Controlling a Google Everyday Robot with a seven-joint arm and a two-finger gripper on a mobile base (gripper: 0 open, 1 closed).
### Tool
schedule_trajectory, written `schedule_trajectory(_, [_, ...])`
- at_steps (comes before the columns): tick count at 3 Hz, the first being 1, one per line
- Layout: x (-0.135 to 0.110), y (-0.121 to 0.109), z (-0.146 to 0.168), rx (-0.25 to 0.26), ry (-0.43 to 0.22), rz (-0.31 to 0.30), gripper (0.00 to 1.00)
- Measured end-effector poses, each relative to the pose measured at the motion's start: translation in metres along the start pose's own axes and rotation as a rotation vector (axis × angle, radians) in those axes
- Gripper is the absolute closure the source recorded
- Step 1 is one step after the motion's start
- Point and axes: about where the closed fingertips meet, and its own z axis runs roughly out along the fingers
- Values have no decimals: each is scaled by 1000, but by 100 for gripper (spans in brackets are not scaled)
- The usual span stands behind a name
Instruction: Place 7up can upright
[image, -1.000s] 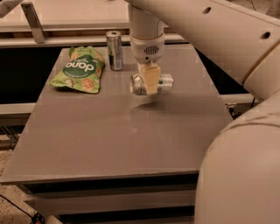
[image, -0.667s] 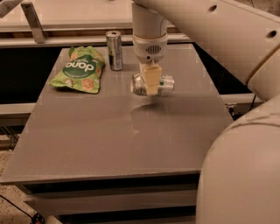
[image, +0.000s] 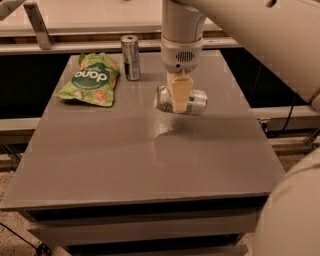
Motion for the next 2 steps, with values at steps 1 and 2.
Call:
schedule_trajectory(1, [7, 13, -5, -6, -6, 21, 100])
schedule_trajectory(2, [27, 41, -8, -39, -34, 85, 100])
